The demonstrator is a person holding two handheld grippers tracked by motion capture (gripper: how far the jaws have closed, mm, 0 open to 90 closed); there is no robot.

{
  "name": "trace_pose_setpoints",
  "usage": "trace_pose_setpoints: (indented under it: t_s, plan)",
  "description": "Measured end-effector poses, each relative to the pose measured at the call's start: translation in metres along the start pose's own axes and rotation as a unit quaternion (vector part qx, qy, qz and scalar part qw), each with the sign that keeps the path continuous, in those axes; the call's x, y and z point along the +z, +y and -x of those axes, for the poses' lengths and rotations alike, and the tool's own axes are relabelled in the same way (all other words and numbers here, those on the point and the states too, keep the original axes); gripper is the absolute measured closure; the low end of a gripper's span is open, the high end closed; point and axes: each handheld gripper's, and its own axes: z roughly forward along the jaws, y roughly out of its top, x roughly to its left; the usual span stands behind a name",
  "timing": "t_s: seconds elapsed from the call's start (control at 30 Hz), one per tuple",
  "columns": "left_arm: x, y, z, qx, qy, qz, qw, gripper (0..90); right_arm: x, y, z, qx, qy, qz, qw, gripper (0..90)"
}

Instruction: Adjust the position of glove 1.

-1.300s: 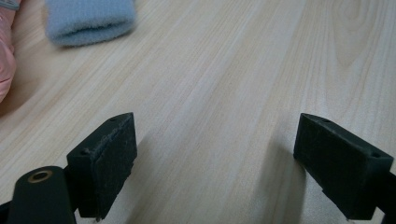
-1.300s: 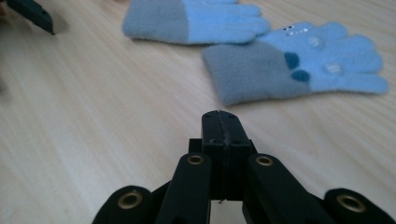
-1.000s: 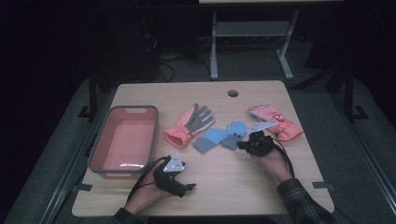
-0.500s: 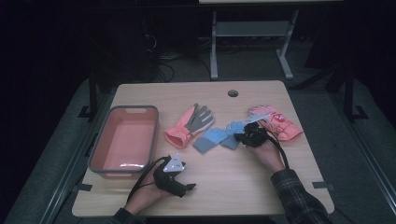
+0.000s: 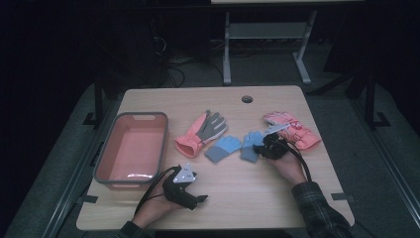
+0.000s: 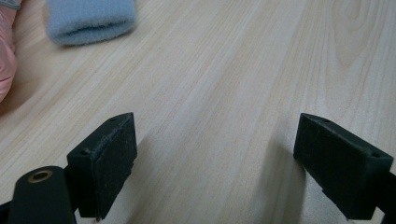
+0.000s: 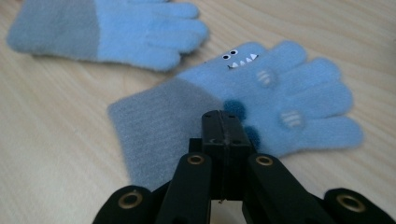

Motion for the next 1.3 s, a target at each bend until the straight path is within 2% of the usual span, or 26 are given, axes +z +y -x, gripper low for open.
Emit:
trace_pose_setpoints:
  t_s: [0.6,1.03,1.3]
  plan:
    - [0.0,0.0,0.0,-0.002,0.0,0.0,1.0,12.6,-0.015,-0.014,-0.018,-0.017,0.016,-0.02,0.9995,90.0]
    - [0.0,0.0,0.0,-0.002,0.0,0.0,1.0,12.7,-0.027,-0.027,-0.039,-0.03,0.041,-0.029,0.9983,90.0]
    - [0.0,0.0,0.0,-0.001,0.001,-0.001,1.0,12.6,-0.033,-0.034,-0.052,-0.046,0.052,-0.034,0.997,90.0]
